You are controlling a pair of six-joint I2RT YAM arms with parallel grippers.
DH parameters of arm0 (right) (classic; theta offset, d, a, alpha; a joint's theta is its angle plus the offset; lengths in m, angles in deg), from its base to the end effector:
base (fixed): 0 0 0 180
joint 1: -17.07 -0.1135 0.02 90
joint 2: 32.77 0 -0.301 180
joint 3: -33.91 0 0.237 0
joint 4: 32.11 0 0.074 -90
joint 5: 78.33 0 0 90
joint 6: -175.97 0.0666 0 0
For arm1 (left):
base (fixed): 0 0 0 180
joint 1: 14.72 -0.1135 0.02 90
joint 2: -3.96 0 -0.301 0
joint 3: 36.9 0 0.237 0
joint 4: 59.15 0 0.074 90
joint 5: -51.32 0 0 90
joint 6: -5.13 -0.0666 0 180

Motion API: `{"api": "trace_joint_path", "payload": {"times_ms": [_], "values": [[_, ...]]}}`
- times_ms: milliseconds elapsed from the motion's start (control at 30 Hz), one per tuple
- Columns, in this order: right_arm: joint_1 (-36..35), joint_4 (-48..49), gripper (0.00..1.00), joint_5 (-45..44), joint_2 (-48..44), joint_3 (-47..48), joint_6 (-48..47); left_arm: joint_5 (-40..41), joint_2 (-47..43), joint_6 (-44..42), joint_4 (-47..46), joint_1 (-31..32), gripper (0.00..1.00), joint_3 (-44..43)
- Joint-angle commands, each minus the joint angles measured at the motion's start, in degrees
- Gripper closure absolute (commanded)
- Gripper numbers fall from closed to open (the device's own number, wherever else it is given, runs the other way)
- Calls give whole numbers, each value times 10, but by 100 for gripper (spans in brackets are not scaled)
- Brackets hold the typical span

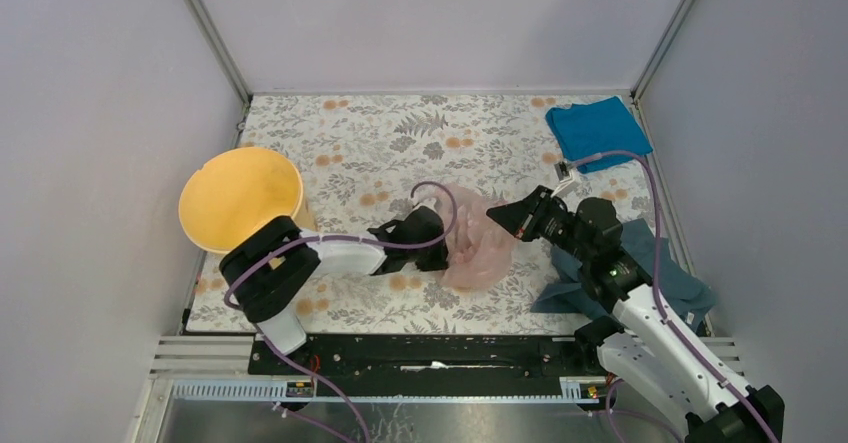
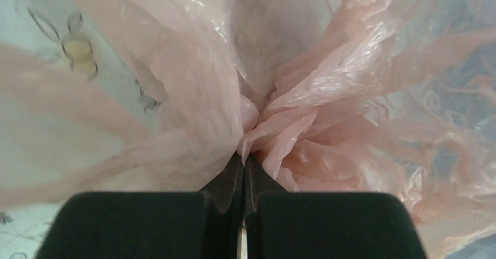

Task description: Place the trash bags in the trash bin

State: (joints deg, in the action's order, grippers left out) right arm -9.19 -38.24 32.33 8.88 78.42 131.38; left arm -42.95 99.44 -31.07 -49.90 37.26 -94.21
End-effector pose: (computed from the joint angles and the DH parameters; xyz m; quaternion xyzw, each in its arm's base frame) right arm 0.1402 0.0954 0.3176 -0.0024 0.7257 0.5012 0.4713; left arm 0.1994 -0.2631 0.1633 -0.0013 0.9312 -0.3103 0.1912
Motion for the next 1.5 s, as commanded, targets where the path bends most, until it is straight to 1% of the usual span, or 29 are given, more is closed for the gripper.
{"api": "trace_joint_path", "payload": {"times_ms": [0,100,133,167,200,333,400,433,467,500,600,700,900,967,1067,1133,1333,1400,1467], "values": [[-2,-13,100,15,10,17,25,64,1,-18,33,5,100,-56],[-2,-47,100,-9,3,18,-5,59,-23,-45,59,6,100,-81],[-2,-65,100,-16,2,23,-18,58,-35,-53,81,6,98,-89],[-2,-78,100,-24,0,29,-32,59,-51,-62,98,6,92,-94],[-2,-108,100,-34,-3,35,-47,60,-71,-69,113,6,79,-93],[-2,-180,100,-84,-21,52,-112,63,-184,-104,161,5,35,-76],[-1,-214,100,-103,-27,59,-142,67,-240,-127,201,3,20,-82],[-1,-225,100,-107,-29,63,-156,72,-258,-139,223,0,10,-89],[-1,-237,100,-107,-33,66,-168,78,-270,-148,248,-8,2,-98],[-2,-246,100,-108,-37,68,-179,85,-279,-154,271,-19,1,-108],[-2,-262,100,-105,-53,70,-199,59,-278,-171,290,-70,1,-125],[-2,-272,100,-107,-60,74,-206,53,-228,-187,290,-105,1,-162],[-2,-286,100,-113,-70,79,-213,96,-72,-237,293,-108,1,-257],[-2,-289,100,-113,-73,78,-215,78,-35,-245,273,-109,1,-265],[-2,-293,100,-111,-75,76,-216,56,-4,-239,232,-109,1,-262],[-1,-296,100,-109,-75,74,-217,67,15,-231,230,-111,6,-268],[-2,-295,100,-106,-80,68,-214,72,39,-223,192,-115,30,-260],[-2,-294,100,-106,-81,68,-214,69,50,-221,180,-118,40,-260],[-2,-297,100,-108,-80,69,-214,72,55,-221,175,-122,56,-262]]}}
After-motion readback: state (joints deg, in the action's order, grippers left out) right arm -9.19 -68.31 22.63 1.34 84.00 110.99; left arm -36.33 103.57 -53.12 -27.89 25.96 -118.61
